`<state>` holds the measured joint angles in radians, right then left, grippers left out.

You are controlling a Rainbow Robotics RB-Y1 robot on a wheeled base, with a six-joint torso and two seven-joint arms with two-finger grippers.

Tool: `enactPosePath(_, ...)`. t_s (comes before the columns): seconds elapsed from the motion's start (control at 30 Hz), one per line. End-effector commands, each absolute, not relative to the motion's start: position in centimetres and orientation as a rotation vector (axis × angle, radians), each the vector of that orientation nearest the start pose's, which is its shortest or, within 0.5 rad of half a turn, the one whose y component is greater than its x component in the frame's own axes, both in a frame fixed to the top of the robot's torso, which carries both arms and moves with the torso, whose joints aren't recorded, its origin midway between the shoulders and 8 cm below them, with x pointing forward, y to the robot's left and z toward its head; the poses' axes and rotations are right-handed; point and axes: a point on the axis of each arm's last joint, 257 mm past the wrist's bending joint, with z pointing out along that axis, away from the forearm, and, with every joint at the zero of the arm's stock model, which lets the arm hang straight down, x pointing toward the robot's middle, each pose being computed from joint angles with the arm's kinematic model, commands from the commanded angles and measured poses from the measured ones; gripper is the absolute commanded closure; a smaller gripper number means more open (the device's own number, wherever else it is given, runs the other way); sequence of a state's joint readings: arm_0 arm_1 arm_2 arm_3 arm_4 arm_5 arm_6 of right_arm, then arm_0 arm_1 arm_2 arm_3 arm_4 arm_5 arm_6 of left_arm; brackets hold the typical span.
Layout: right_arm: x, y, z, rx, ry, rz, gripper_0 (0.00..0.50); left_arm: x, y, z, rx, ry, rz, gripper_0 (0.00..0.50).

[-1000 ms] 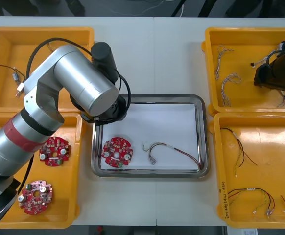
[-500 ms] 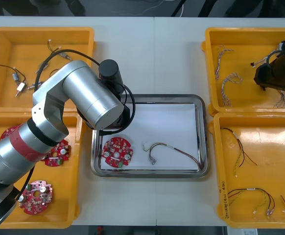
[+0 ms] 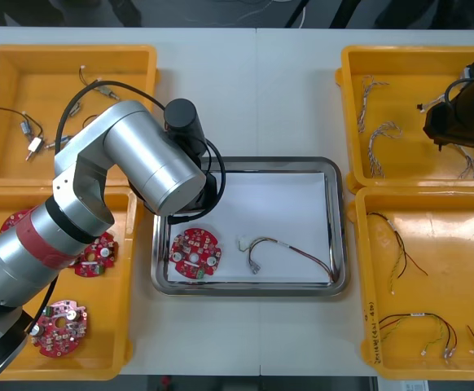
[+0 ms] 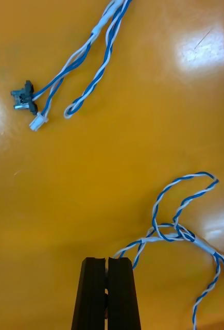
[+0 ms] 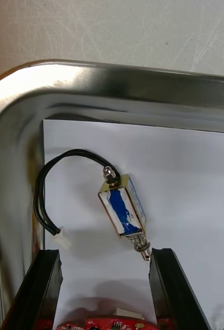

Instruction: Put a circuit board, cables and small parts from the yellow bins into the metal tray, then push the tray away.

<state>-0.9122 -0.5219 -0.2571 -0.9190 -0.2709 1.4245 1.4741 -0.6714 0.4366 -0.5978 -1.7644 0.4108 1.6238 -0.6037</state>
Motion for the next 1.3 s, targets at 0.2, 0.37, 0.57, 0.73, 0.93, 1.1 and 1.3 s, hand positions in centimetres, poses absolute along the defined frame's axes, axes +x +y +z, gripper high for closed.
enactPosePath(0.2, 61.9, -37.9, -15.1, 0.454, 2.531, 0.056, 0.5, 48.2, 9.5, -23.3, -0.215, 2.572, -0.149, 0.0)
enactPosePath(0.37, 62.5, -36.1, -14.5, 0.456, 2.522, 0.088, 0.5, 48.0, 9.5, -21.2, -0.229, 2.566, -0.176, 0.0)
enactPosePath(0.57, 62.6, -34.9, -13.7, 0.458, 2.532, 0.087, 0.5, 47.1, 10.4, -18.4, -0.232, 2.592, -0.157, 0.0)
enactPosePath(0.73, 62.6, -33.6, -13.1, 0.453, 2.546, 0.09, 0.5, 46.8, 11.1, -16.2, -0.225, 2.595, -0.19, 0.0)
enactPosePath(0.93, 62.7, -32.3, -13.0, 0.445, 2.553, 0.093, 0.5, 47.0, 13.3, -14.0, -0.23, 2.612, -0.187, 0.0)
enactPosePath(1.1, 62.7, -32.2, -13.0, 0.434, 2.555, 0.081, 0.5, 46.5, 16.1, -11.6, -0.247, 2.64, -0.169, 0.0)
enactPosePath(1.3, 62.7, -32.2, -13.3, 0.418, 2.562, 0.07, 0.248, 45.9, 18.8, -9.7, -0.247, 2.667, -0.181, 0.0)
